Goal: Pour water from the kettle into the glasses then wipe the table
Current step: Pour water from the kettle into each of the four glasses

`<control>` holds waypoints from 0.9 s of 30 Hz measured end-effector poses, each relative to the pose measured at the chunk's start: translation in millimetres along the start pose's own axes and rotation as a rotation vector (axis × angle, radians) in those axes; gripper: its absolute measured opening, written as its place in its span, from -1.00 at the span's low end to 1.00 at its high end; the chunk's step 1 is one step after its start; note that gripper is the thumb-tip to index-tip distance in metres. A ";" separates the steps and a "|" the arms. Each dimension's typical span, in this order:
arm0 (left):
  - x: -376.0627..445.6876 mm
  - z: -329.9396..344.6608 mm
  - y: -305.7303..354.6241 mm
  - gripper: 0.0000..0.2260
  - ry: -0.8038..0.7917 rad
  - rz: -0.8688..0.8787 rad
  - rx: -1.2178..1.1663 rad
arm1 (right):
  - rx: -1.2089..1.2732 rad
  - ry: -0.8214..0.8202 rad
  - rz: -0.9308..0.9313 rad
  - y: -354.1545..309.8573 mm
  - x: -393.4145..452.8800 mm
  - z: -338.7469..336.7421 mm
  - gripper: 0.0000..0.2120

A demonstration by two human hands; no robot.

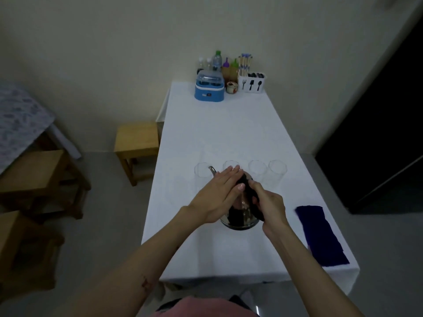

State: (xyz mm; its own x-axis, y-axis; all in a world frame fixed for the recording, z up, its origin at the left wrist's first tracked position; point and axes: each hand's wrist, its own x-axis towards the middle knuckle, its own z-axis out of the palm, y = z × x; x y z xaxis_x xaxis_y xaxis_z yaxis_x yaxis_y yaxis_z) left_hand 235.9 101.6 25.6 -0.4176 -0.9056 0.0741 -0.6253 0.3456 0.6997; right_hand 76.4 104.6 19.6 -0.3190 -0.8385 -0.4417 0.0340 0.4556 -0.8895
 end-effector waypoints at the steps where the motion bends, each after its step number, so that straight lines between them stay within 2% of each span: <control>1: 1.0 0.1 -0.9 -0.51 -0.009 -0.014 -0.013 | -0.016 -0.001 -0.007 -2.4 0.4 -0.1 -0.62; 8: 9.1 1.4 2.1 -0.48 0.008 -0.034 -0.080 | -0.072 -0.008 -0.050 -18.9 3.2 -6.5 -0.46; 15: 5.1 2.4 12.0 -0.50 0.072 -0.039 -0.130 | -0.144 -0.045 -0.122 -36.0 6.6 -14.0 -0.55; 27: 3.3 1.3 11.2 -0.50 0.092 -0.090 -0.169 | -0.236 -0.093 -0.149 -42.4 11.9 -10.1 -0.55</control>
State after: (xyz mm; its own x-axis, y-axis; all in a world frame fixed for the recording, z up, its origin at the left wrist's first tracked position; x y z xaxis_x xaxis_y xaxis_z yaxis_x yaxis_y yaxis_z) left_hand 226.6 102.9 32.8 -0.2981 -0.9523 0.0648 -0.5350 0.2229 0.8149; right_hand 61.6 78.4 53.2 -0.2152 -0.9204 -0.3265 -0.2314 0.3728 -0.8986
